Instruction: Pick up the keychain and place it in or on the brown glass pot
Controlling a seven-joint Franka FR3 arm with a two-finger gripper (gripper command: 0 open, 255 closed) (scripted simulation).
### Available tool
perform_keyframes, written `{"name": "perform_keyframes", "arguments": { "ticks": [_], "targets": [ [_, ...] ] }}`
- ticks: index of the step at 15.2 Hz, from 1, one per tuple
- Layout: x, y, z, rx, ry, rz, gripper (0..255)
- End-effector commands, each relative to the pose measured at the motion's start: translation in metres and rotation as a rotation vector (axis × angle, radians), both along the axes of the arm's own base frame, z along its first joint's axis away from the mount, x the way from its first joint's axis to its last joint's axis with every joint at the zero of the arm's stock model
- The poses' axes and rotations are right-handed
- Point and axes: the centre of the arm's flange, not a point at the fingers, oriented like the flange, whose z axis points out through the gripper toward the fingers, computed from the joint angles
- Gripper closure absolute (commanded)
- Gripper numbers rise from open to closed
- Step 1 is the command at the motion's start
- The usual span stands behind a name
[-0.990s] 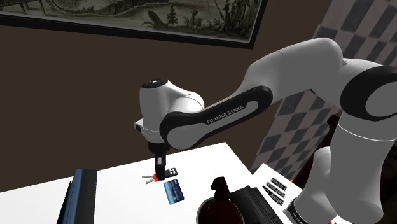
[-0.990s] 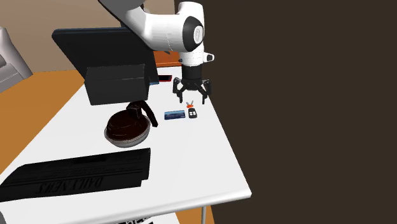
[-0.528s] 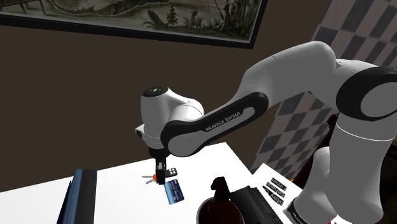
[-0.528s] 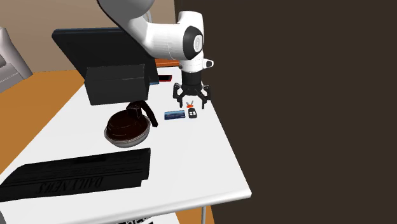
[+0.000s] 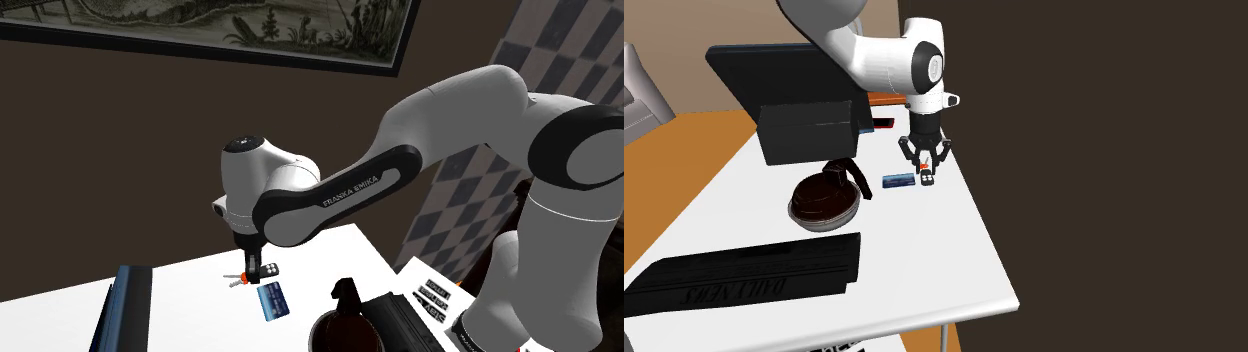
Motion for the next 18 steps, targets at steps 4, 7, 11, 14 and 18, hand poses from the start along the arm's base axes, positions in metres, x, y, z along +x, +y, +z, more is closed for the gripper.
{"name": "perform_keyframes", "arguments": {
  "ticks": [4, 7, 11, 14, 18],
  "targets": [
    [0.0, 0.0, 0.0, 0.0, 0.0, 0.0, 255],
    [0.0, 0.0, 0.005, 0.0, 0.0, 0.0, 255],
    [0.0, 0.0, 0.026, 0.0, 0.0, 0.0, 255],
    [0.0, 0.0, 0.042, 0.0, 0.0, 0.0, 255],
    [0.0, 0.0, 0.063, 0.0, 0.0, 0.0, 255]
  ]
}}
